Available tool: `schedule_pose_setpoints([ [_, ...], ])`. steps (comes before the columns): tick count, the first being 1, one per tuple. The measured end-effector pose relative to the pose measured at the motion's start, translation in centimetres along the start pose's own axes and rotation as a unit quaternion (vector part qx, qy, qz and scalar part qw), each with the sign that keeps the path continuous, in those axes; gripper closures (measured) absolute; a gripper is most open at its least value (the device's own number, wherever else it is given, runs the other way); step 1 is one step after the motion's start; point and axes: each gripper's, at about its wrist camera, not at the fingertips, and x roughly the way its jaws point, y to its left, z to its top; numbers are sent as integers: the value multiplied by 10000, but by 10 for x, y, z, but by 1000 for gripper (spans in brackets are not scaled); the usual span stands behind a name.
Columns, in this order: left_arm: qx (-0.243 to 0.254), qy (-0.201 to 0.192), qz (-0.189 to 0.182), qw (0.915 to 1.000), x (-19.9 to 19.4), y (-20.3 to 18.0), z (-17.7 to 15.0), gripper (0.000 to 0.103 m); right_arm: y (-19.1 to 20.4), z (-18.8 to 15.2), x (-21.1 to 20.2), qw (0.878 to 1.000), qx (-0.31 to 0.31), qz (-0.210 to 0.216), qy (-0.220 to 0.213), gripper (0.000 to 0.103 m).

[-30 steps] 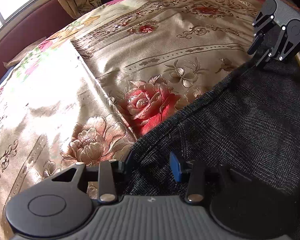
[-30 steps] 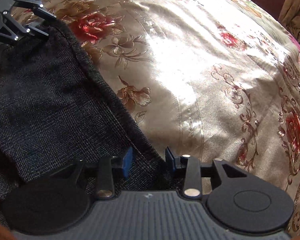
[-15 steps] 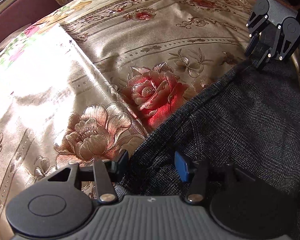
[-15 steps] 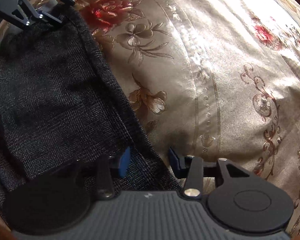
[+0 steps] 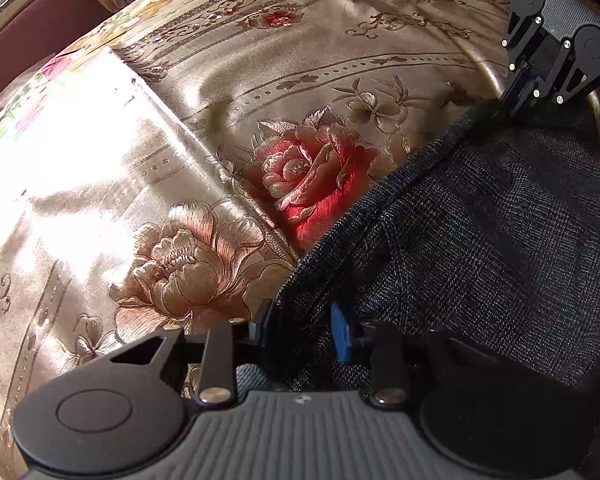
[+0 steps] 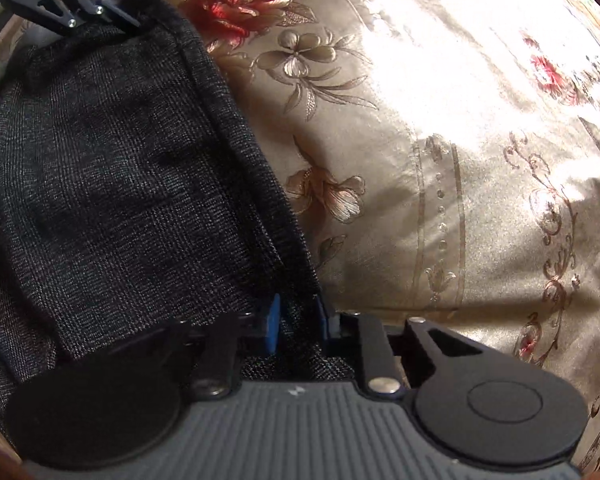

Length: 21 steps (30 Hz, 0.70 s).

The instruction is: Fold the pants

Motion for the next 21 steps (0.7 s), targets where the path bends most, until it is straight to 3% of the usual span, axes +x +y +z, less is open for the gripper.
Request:
schedule_pose_setpoints([
  [4,242,-22,320,9992,-6,-11,-2,82,14,-4,-12,9993,1,-347,-162,91],
  [11,157,-507,756,9957,-66,-34,-20,84,48,-25,-84,9891,231,-953,-1101,92],
  [16,176,-1002,1116,9885,-148,-79,-51,84,110,-60,-151,9741,157,-1424,-1750,92],
  [21,142,-1330,1244,9832,-207,-134,-97,84,182,-116,-190,9657,278,-1533,-2078,93],
])
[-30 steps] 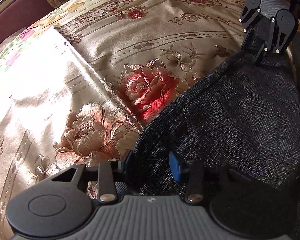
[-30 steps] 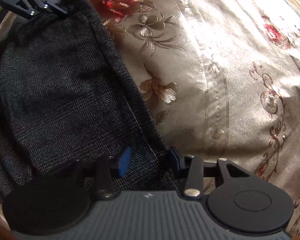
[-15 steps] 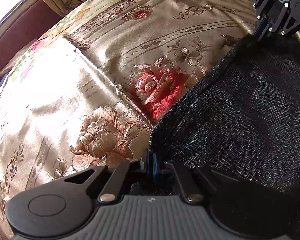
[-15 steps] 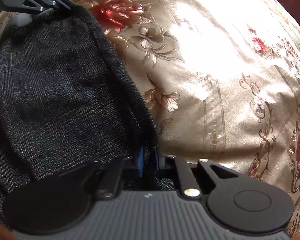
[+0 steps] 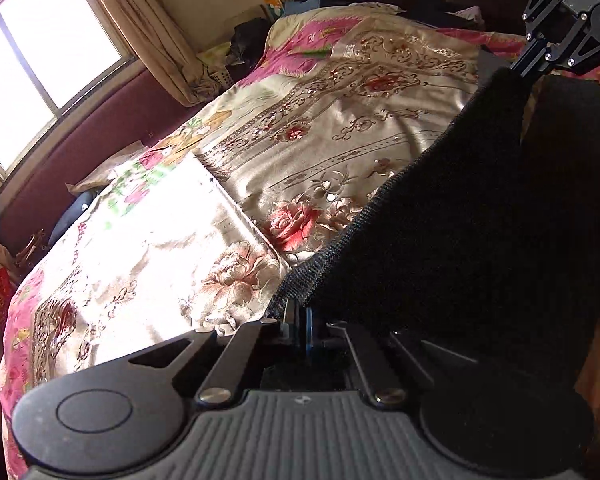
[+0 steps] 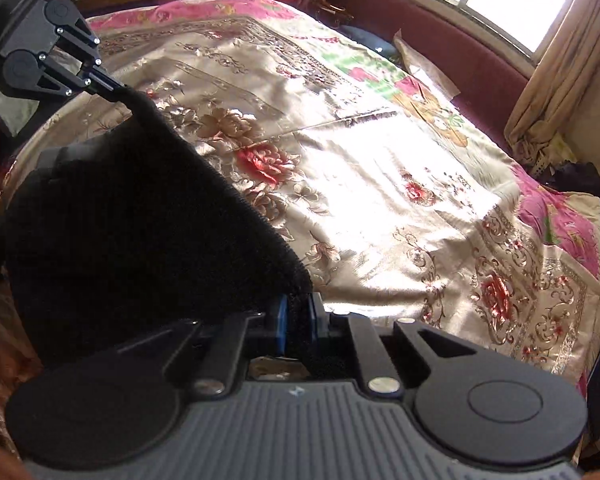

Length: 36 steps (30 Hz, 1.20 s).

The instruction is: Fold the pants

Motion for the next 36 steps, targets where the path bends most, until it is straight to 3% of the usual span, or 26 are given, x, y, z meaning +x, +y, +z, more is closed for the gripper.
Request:
schedule_pose_setpoints([
  [3,-62,79,37,9999,-20,-26,-33,84,45,-33,-13,9998,35,169,84,93],
  [7,-223,479,130,9985,0,-61,-78,81,89,-75,22,9985,323,298,325,91],
  [9,-11,814,228,9964,7,-81,-100,80,114,-88,42,9984,234,197,485,90],
  [12,-31,867,305,9958,-2,-91,-119,81,137,-95,50,9982,-119,-41,578,89],
  [18,-867,434,428,9944,-23,-74,-122,81,137,-89,43,9976,-339,-281,539,87],
  [20,-927,277,450,9943,-23,-69,-122,79,143,-84,44,9960,-621,-385,512,83],
  [25,-652,425,578,9953,-9,-65,-126,73,160,-73,54,9920,-978,-566,555,84],
  [27,-846,411,570,9939,-9,-60,-129,64,170,-69,48,9907,-1174,-584,365,83],
  [30,-1093,225,568,9921,-13,-49,-134,45,186,-66,36,9872,-1525,-366,277,65],
  [34,-1278,83,609,9899,1,-35,-135,37,206,-53,24,9843,-1761,-97,-84,64],
  [36,-1456,132,369,9886,15,-27,-135,33,216,-37,33,9844,-1744,62,-228,64],
])
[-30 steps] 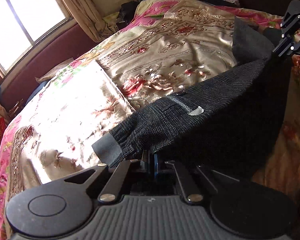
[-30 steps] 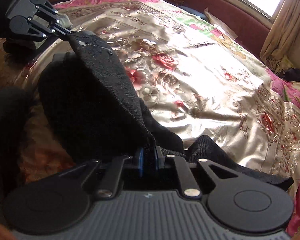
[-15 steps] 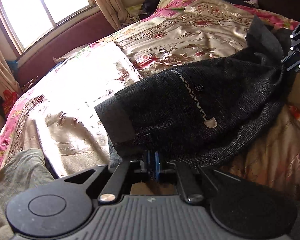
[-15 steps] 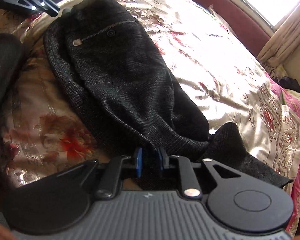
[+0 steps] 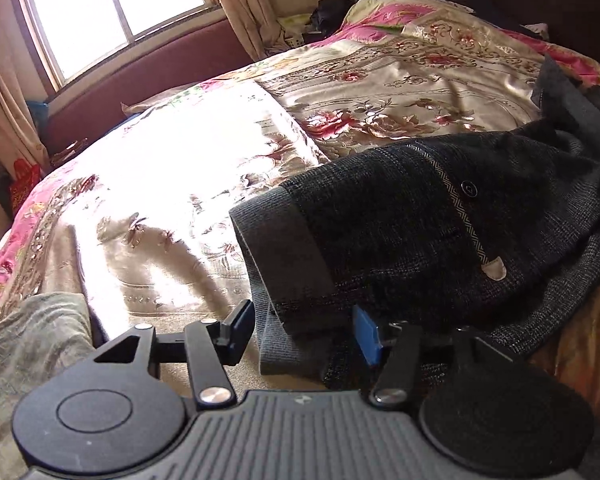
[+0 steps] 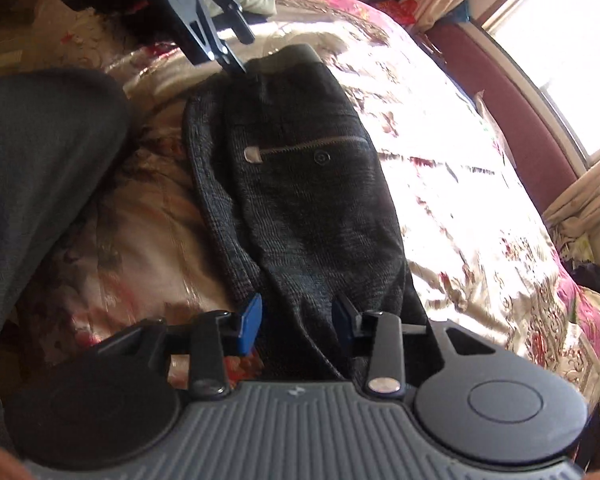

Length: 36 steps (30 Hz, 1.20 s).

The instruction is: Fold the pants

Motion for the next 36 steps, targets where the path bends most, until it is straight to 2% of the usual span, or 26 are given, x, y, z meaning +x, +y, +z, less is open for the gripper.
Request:
schedule_pose_setpoints([
  [4,-287,49,-247,9993,13,7,-1,36,13,32,33,9991,-54,173,-374,64],
  [5,-321,34,-352,9989,12,8,-2,47,17,41,41,9987,-2,187,-474,64],
  [6,-370,15,-299,9989,10,8,-2,62,19,49,49,9981,102,215,-571,64],
  [7,-380,4,-185,9991,9,10,0,65,21,56,57,9975,193,231,-646,64],
  [9,-563,11,-271,9980,9,18,3,71,27,70,75,9974,233,114,-674,63],
  [11,-658,33,-379,9971,8,23,4,72,37,78,91,9978,-5,-69,-661,65],
  [14,-548,45,-343,9979,4,22,4,72,46,83,103,9974,-163,-305,-640,66],
  [17,-621,20,-478,9969,5,24,1,69,42,79,101,9975,-7,-268,-651,73],
  [19,-598,59,-593,9964,8,23,-1,61,33,79,98,9974,356,-83,-617,82],
  [20,-599,70,-655,9960,10,22,-3,57,29,79,95,9966,541,-28,-625,83],
  [21,-559,51,-638,9964,10,20,-4,57,25,80,91,9958,641,-12,-649,85],
  [22,-482,22,-613,9970,10,18,-5,57,22,80,88,9949,735,49,-693,96],
  [23,-456,6,-588,9972,10,17,-4,59,19,81,85,9937,870,80,-699,95],
  [24,-506,-23,-565,9971,9,17,-3,66,16,82,82,9922,1010,107,-720,95],
  [26,-646,-47,-544,9964,9,23,0,75,13,84,81,9913,1076,49,-760,95],
  [31,-725,-102,-564,9957,9,32,5,76,29,87,105,9964,537,-245,-609,91],
  [32,-703,-101,-552,9959,9,32,6,77,28,88,107,9963,578,-250,-586,91],
  [34,-622,-141,-533,9965,4,32,10,77,17,92,99,9930,1007,-64,-613,97],
  [36,-585,-276,-492,9967,-4,36,15,77,2,96,83,9867,1445,-4,-749,98],
])
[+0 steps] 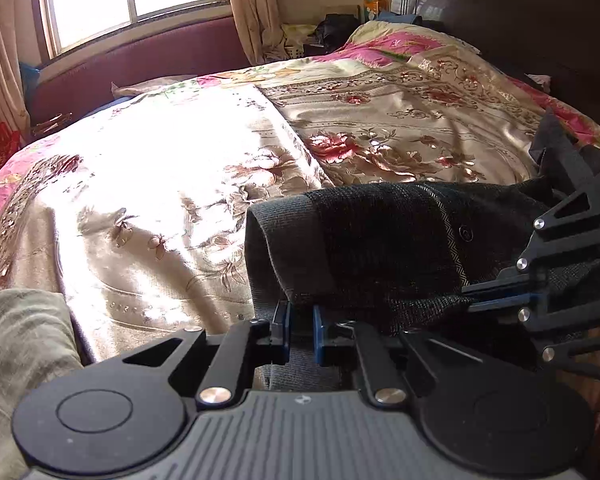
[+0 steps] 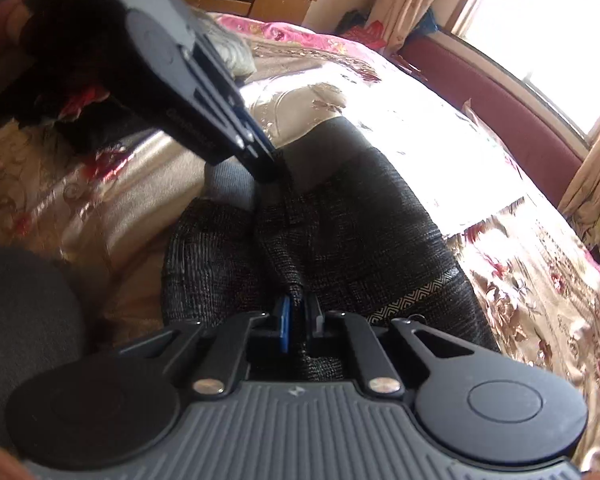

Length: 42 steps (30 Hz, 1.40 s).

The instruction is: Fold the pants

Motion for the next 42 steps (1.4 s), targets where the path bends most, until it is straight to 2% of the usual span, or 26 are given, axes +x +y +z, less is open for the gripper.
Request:
schedule_pose_setpoints([
  [3,-119,-385,55,9992,-25,9,11,79,-13,18,-32,9983,456,95,-345,98],
  [6,-218,-642,110,9976,-50,14,11,81,-11,27,-56,9960,598,236,-629,98],
  [9,-153,-437,208,9987,-50,13,-3,84,4,17,-51,9957,605,561,-412,98],
  [12,-137,240,617,9977,-13,9,-28,84,27,-7,-8,9958,402,778,273,94],
  [14,-117,554,780,9953,5,3,-41,84,31,-19,7,9955,380,795,357,91],
  [16,13,564,915,9942,4,-5,-45,84,28,-15,-1,9959,421,764,241,91],
  [18,15,392,912,9951,-13,-8,-39,83,18,-13,-16,9951,551,813,77,91],
  [20,80,244,1069,9939,-26,-13,-33,83,11,-13,-30,9949,635,778,-128,90],
  [22,262,50,1173,9927,-39,-23,-25,83,5,-15,-36,9955,672,597,-290,89],
  [24,272,2,979,9948,-40,-34,-18,83,-2,-22,-29,9969,726,287,-118,88],
  [26,218,151,640,9976,-29,-46,-16,83,-19,-35,-17,9919,1181,328,318,88],
  [28,231,500,266,9981,-10,-61,-18,83,-33,-49,-18,9868,1511,347,474,88],
  [30,270,931,-70,9953,12,-79,-24,83,-47,-56,-31,9851,1647,243,429,88],
  [32,480,1030,42,9935,19,-94,-22,88,-66,-66,-50,9826,1814,156,363,88],
  [33,633,998,129,9929,17,-103,-17,87,-79,-72,-61,9800,1959,83,330,88],
  [35,721,848,26,9938,11,-115,-3,83,-109,-87,-80,9732,2273,-185,279,83],
  [37,881,674,-122,9938,9,-134,13,83,-145,-108,-99,9620,2640,-622,304,68],
  [40,1158,402,-592,9907,19,-175,37,82,-205,-145,-116,9379,3127,-1427,474,68],
  [42,1281,270,-967,9867,32,-203,52,81,-246,-170,-123,9151,3511,-1890,595,66],
])
